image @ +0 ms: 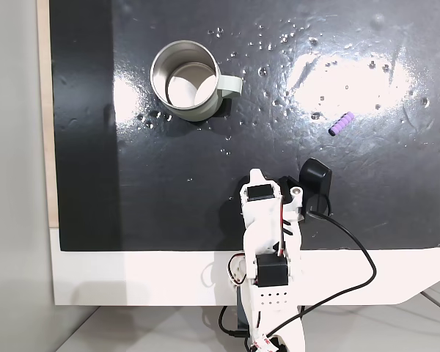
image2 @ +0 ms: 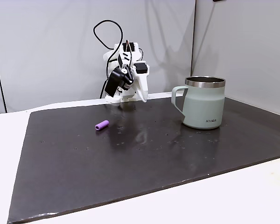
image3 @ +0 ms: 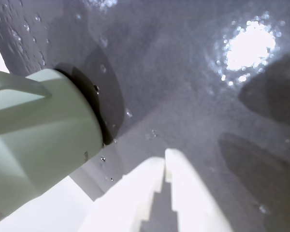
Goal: Grasp a pengrip and put it in the cup.
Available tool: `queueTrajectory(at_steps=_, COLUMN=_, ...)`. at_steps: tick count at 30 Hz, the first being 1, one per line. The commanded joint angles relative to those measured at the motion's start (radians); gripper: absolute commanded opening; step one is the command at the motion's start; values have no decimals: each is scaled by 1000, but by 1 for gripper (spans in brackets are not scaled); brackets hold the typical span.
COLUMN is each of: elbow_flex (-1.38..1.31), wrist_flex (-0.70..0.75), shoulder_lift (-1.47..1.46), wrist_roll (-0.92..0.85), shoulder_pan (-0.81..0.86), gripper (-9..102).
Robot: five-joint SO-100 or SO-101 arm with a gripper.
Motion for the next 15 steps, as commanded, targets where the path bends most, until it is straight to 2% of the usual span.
queueTrajectory(at_steps=1, elbow_flex=-6, wrist_flex=-38, shoulder_lift=11, wrist_roll=-26, shoulder_pan=-21, gripper=0)
queueTrajectory(at_steps=12, elbow_flex=-6, wrist_flex=-40, shoulder_lift=11, wrist_roll=-26, shoulder_pan=-21, gripper=0)
queueTrajectory(at_steps=15, elbow_flex=-14, wrist_flex=-72, shoulder_lift=11, wrist_roll=-172, shoulder_pan=-20, gripper=0)
